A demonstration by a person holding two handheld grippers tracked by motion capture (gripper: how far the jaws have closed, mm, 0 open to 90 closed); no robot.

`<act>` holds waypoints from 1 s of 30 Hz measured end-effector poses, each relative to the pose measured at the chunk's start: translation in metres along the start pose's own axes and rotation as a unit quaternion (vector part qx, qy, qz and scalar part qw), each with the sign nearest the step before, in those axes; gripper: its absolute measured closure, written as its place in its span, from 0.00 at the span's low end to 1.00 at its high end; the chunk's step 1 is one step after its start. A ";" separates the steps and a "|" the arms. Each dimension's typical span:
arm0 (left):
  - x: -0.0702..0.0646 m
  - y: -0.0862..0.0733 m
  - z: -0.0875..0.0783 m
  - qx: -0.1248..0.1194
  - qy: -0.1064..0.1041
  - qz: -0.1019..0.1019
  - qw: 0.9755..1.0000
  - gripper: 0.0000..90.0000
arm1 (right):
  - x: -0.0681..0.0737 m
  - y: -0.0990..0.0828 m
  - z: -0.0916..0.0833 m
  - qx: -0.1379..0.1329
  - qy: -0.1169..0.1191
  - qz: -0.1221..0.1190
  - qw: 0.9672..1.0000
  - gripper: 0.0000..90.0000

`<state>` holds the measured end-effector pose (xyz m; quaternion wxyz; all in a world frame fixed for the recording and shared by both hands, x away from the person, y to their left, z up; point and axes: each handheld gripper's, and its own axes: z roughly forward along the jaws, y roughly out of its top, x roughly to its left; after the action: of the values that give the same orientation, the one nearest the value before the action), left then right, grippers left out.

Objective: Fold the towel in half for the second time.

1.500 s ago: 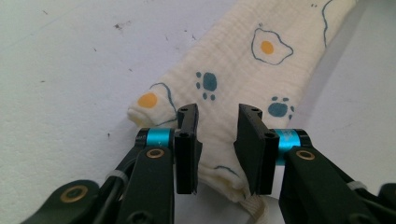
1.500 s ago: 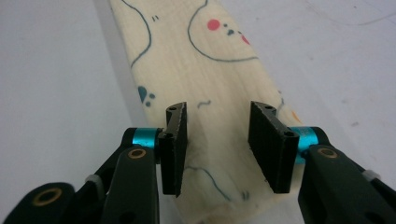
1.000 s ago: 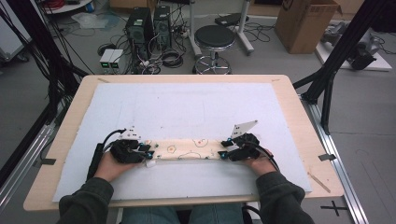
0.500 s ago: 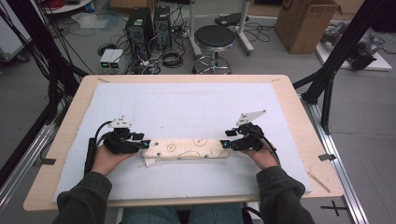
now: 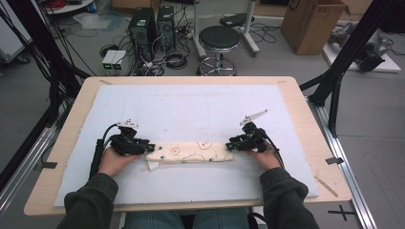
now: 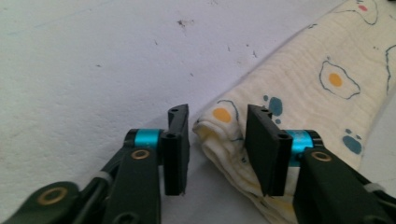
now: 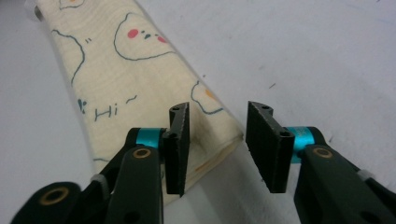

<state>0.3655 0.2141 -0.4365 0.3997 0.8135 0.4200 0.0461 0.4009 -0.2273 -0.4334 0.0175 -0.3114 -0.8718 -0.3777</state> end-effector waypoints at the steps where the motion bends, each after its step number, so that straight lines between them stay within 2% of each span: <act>1: 0.000 0.000 0.000 0.002 0.002 0.002 1.000 0.71 | 0.000 0.000 0.001 0.001 0.001 -0.001 1.000 0.71; 3: -0.001 0.000 0.001 0.003 -0.003 0.003 1.000 0.77 | 0.000 0.000 0.003 0.008 0.004 0.000 1.000 0.75; 8: -0.004 0.000 0.000 0.004 0.001 0.011 1.000 0.85 | 0.002 0.000 0.004 0.010 0.015 -0.002 1.000 0.85; 12: -0.006 0.000 -0.002 0.001 0.006 0.019 1.000 0.89 | 0.006 0.001 0.003 0.012 0.006 -0.017 1.000 0.87; 20: -0.008 0.001 -0.005 -0.011 0.020 0.028 0.999 0.90 | 0.012 0.003 0.000 0.005 -0.016 -0.028 0.999 0.88; 30: -0.007 0.008 -0.007 -0.033 0.040 0.021 0.998 0.91 | 0.014 0.014 -0.004 0.000 -0.038 -0.039 0.999 0.88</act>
<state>0.3628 0.2110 -0.4247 0.4084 0.8061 0.4163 0.1007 0.3963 -0.2152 -0.4178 -0.0302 -0.2913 -0.8833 -0.3661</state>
